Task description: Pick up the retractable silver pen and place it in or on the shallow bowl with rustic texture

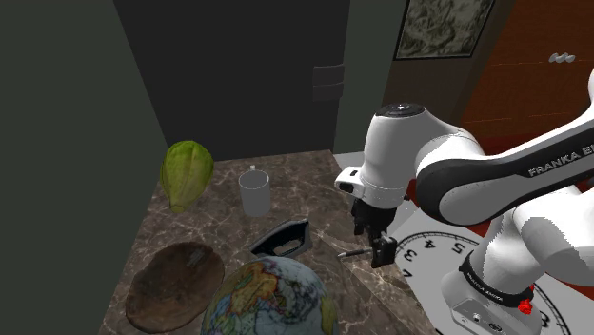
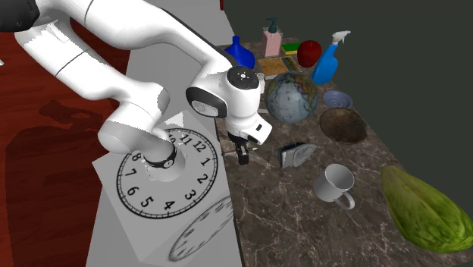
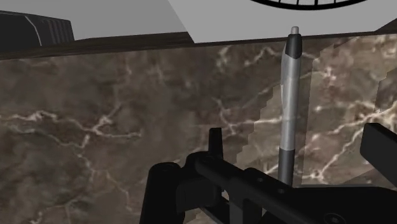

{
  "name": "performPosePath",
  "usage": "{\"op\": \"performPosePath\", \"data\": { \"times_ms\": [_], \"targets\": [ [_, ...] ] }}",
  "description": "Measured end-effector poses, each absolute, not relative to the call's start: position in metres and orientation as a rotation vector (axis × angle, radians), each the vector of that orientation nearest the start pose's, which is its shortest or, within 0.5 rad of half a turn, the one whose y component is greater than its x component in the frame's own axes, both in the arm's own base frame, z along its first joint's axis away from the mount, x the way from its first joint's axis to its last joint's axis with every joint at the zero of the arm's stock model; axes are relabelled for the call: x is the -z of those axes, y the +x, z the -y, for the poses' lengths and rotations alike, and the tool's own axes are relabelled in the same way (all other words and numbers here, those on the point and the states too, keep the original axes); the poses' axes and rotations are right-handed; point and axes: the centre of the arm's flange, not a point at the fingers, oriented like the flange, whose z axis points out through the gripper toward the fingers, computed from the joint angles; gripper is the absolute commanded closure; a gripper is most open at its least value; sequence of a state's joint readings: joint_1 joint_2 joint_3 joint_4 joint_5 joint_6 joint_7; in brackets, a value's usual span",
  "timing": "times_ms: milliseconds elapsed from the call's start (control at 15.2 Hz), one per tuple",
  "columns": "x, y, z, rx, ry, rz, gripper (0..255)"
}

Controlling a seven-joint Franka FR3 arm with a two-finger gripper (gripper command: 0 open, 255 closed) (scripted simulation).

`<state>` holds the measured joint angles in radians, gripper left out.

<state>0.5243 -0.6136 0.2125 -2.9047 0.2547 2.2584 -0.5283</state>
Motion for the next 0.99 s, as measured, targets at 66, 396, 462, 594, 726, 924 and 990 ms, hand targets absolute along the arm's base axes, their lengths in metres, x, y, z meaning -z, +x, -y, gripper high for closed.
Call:
{"op": "performPosePath", "data": {
  "times_ms": [66, 396, 462, 594, 726, 924, 990],
  "targets": [
    [-0.3341, 0.2355, -0.2071, -0.06, -2.652, 1.552, 0],
    [-0.3365, 0.2372, -0.2068, -0.048, -2.653, 1.553, 255],
    [-0.3364, 0.237, -0.207, -0.051, -2.653, 1.552, 255],
    [-0.3361, 0.2369, -0.2071, -0.053, -2.652, 1.552, 255],
    [-0.3361, 0.2369, -0.2071, -0.054, -2.652, 1.552, 255],
    [-0.3376, 0.2365, -0.2073, -0.055, -2.652, 1.552, 255],
    [-0.3411, 0.2366, -0.207, -0.057, -2.652, 1.552, 255]
  ]
}}
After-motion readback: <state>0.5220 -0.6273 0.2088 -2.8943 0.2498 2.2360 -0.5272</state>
